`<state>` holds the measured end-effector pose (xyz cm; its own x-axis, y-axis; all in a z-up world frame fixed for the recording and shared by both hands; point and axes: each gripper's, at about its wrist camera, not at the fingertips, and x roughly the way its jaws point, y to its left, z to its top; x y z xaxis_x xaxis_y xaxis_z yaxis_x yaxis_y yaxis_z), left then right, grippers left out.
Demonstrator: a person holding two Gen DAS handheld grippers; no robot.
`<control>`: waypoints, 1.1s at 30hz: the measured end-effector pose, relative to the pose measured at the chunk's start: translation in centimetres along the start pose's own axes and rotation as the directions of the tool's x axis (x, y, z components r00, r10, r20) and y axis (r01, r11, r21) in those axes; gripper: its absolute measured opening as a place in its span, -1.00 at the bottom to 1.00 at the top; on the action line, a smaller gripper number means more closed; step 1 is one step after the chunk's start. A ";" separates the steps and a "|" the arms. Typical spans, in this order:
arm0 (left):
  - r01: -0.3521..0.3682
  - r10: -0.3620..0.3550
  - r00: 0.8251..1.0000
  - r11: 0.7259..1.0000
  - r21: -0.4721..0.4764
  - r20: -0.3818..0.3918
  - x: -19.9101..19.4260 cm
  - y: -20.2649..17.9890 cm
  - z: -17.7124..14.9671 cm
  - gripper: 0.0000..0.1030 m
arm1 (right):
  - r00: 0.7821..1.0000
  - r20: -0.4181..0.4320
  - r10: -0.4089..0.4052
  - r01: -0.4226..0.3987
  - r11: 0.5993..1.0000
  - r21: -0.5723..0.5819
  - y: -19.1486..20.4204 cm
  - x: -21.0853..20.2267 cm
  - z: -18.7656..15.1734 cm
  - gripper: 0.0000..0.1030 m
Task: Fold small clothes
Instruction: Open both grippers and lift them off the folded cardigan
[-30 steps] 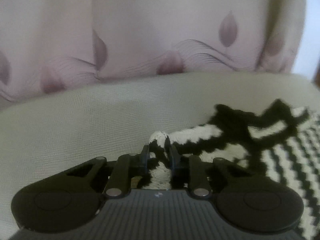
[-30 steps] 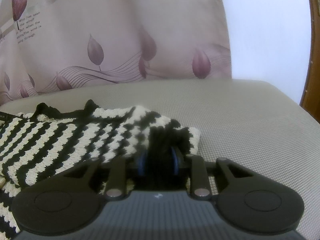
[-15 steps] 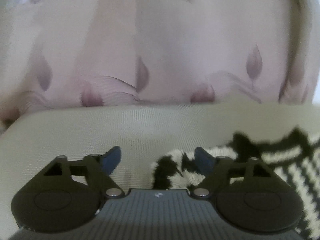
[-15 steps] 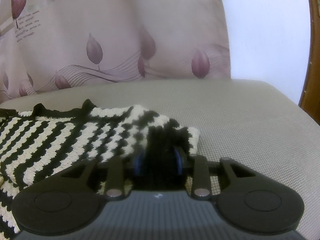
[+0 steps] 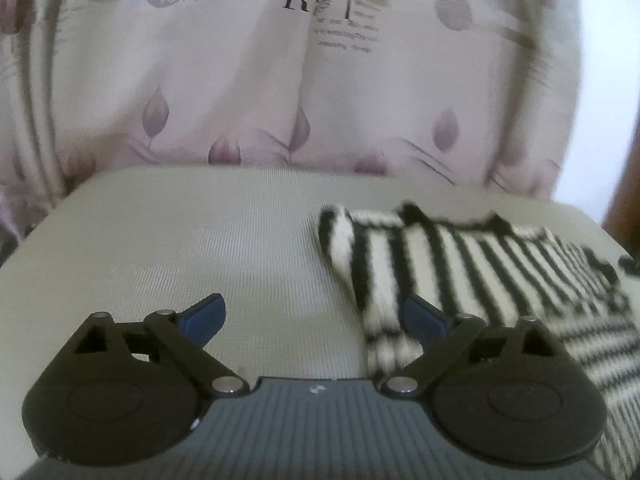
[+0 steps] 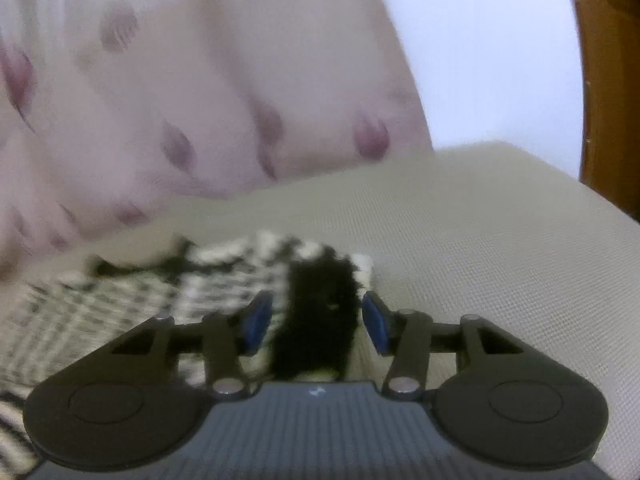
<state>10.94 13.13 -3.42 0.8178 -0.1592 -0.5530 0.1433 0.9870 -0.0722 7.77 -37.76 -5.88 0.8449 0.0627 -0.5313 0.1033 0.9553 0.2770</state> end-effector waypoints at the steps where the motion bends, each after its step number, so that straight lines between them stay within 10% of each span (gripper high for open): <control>1: 0.003 -0.003 1.000 1.000 0.006 -0.006 -1.3 0.0 -1.2 0.88 | 0.999 0.017 0.032 -0.032 0.999 -0.010 -0.1 -2.3 -0.5 -0.03; 11: -0.014 0.013 1.000 0.990 0.141 0.012 -6.8 -3.2 -8.8 0.98 | 0.995 -0.059 0.075 -0.083 0.988 -0.130 0.2 -18.9 -10.9 0.00; 18: -0.107 0.078 0.991 0.953 0.282 0.112 -4.2 -6.7 -4.8 0.93 | 0.997 -0.049 0.062 -0.064 0.998 -0.022 -0.7 -21.1 -13.0 0.01; 27: -0.151 0.153 0.988 0.846 0.511 0.039 3.7 -10.3 -4.4 0.64 | 0.994 -0.021 0.103 -0.103 0.994 -0.018 -0.1 -20.9 -12.4 0.31; 33: -0.225 0.241 0.970 0.945 0.238 -0.040 5.4 -7.1 -3.4 -0.15 | 0.991 -0.050 0.121 -0.120 0.993 0.017 -0.2 -19.8 -12.8 0.31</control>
<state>12.43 5.36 -8.70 0.8055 0.0843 -0.5866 0.0842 0.9635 0.2541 -15.70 -35.49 -5.67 0.8236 0.1922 -0.5336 0.0100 0.9357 0.3525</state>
